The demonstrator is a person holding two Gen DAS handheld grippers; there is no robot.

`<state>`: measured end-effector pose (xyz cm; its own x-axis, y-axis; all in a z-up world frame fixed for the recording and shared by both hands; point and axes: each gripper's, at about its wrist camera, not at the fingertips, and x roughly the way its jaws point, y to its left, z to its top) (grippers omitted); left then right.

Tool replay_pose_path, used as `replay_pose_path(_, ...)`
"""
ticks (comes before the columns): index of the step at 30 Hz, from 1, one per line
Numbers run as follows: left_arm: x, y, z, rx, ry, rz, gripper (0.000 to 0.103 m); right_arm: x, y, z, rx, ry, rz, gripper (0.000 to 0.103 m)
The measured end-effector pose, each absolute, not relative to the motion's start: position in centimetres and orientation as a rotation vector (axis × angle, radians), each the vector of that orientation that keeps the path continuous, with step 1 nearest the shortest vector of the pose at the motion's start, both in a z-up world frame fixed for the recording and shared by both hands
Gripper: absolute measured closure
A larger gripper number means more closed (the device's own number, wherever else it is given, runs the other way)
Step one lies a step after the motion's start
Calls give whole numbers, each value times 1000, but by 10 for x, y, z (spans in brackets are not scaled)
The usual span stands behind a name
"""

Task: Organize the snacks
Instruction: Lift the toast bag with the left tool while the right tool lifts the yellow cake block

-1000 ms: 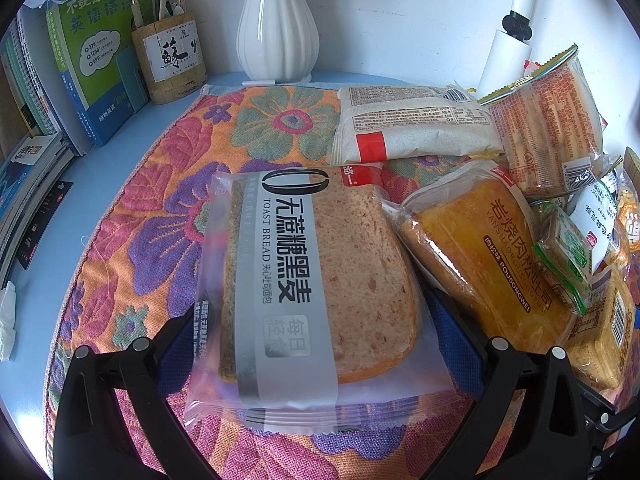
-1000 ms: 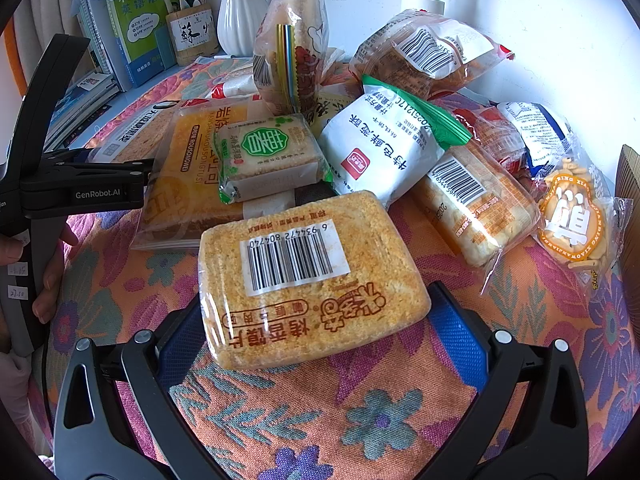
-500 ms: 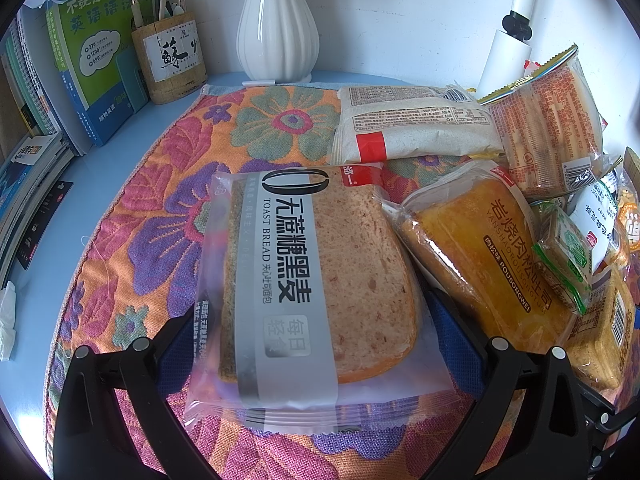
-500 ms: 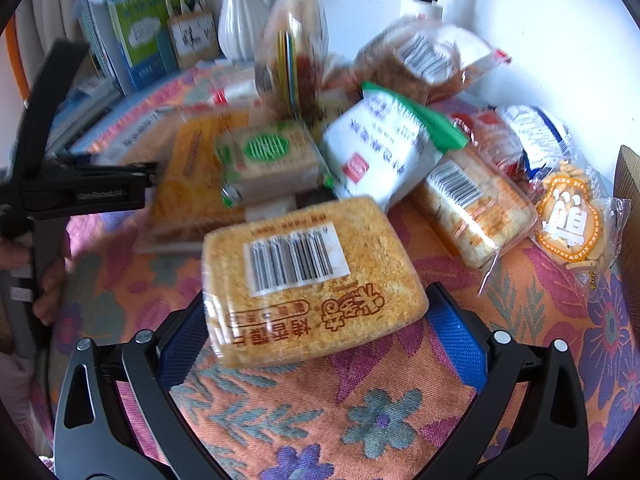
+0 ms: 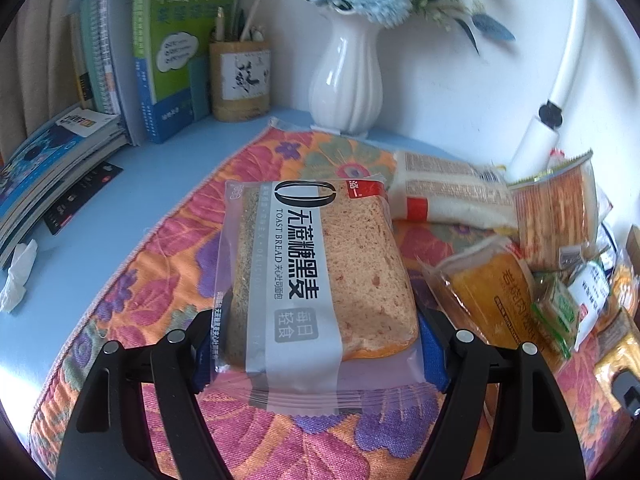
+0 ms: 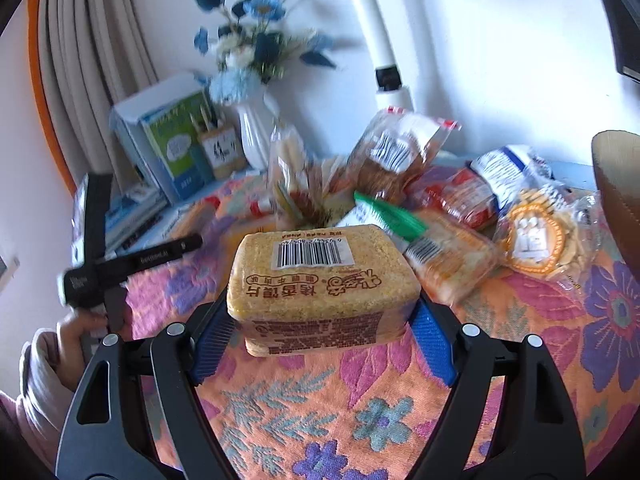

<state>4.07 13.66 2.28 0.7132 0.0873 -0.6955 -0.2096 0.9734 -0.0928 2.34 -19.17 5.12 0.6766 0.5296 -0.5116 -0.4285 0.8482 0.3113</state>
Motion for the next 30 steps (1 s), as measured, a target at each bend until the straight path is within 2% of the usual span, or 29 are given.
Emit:
replay_pose_path(9, 37, 139, 27, -173, 734, 156, 28, 10, -233, 66, 312, 467, 431, 22)
replay_pose_path(30, 31, 135, 30, -157, 689, 143, 28, 21, -264, 58, 457, 491, 347, 22)
